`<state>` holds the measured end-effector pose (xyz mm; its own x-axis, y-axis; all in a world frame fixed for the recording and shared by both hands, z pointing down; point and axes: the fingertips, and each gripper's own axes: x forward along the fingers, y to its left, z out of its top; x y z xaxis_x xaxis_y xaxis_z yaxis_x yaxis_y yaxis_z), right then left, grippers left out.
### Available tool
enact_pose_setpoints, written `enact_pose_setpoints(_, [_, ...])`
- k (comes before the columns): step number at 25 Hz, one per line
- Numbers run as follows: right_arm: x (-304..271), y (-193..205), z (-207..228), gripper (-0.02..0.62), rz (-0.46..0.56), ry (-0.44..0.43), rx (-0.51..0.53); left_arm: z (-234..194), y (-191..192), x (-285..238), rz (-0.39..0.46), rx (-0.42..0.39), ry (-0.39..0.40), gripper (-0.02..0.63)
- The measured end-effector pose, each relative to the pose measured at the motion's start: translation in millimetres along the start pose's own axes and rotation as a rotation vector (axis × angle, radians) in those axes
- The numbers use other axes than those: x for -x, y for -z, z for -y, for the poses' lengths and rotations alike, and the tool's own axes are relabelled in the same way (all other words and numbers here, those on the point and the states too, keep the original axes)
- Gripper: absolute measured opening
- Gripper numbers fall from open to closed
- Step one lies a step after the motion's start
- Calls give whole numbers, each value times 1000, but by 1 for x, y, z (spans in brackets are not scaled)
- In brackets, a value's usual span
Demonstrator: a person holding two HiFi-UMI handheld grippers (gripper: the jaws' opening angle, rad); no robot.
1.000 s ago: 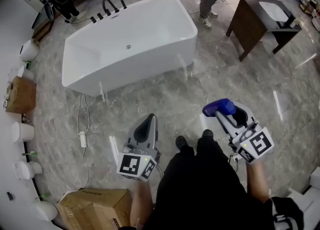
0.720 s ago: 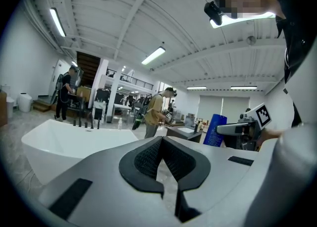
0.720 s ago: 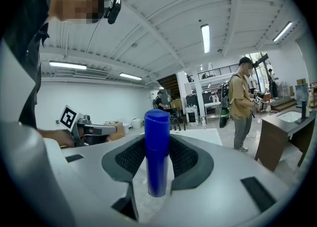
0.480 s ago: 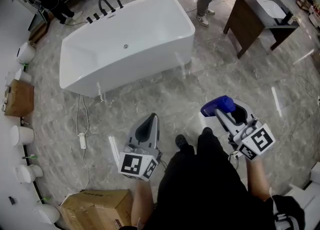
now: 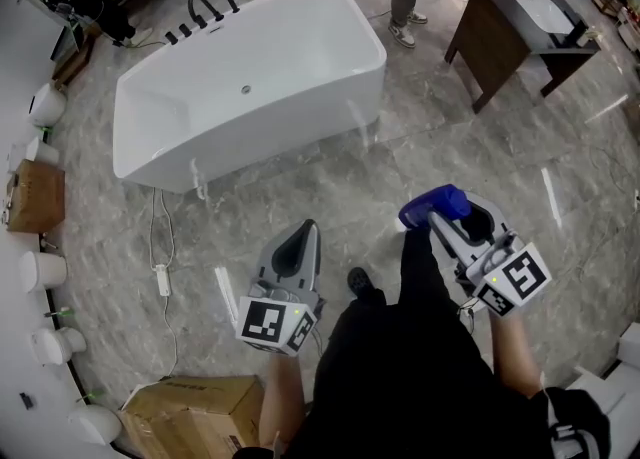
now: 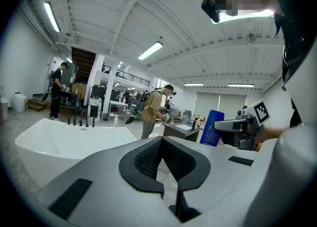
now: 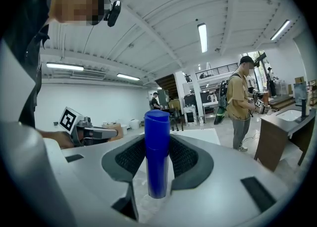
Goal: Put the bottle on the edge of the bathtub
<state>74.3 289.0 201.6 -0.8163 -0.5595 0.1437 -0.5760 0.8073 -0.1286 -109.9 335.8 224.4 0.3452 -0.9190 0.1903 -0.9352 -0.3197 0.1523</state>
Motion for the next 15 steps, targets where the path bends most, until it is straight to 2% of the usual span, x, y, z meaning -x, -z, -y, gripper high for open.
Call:
enact_pose_setpoints(9, [-41,-22,89,149,0,-83,39,-3,-26,-82,2,16,-90,11])
enact_pose_setpoints(15, [-64,-34,151,148,-25,-162,88,-3,-43,-142,9,39,-196,11])
